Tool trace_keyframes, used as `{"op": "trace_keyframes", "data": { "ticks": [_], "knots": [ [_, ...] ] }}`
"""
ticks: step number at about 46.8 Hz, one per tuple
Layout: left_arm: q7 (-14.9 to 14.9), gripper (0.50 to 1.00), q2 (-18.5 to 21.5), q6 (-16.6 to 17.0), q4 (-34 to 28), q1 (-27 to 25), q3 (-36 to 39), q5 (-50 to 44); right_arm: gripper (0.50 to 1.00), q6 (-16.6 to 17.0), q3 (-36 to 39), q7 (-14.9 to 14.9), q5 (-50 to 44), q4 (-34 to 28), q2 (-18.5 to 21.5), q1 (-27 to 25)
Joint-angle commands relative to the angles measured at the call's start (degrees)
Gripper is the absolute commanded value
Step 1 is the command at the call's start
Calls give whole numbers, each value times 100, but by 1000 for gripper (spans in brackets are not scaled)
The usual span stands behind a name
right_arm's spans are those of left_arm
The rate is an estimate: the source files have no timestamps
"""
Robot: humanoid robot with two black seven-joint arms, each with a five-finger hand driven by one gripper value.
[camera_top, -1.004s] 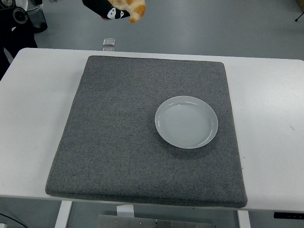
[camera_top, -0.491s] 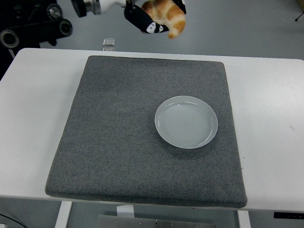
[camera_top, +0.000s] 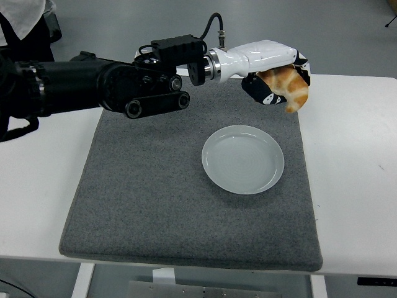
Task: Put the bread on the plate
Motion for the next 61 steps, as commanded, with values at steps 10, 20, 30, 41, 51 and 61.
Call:
{"op": "trace_keyframes", "data": {
  "ticks": [10,20,30,41,51,61],
  "knots": [
    [-1,500,-367,119,676,740,61,63,930,8,8,1,-2,-3,0,-2],
    [-1,500,-367,207,729,1258,78,380,930,-1,8,1,7,-3,0,-2],
    [-1,500,-367,207,764,1514,78,415,930,8,8,1,7,-3,0,-2],
    [-1,500,-367,207,703,1645,78,424,932,8,8,1,7,6,0,-2],
    [-1,500,-367,216,676,1856,78,547,930,8,8,1,7,6,0,-2],
    [-1,500,-367,277,676,1936,70,538,930,8,8,1,7,6,0,7]
  ]
}}
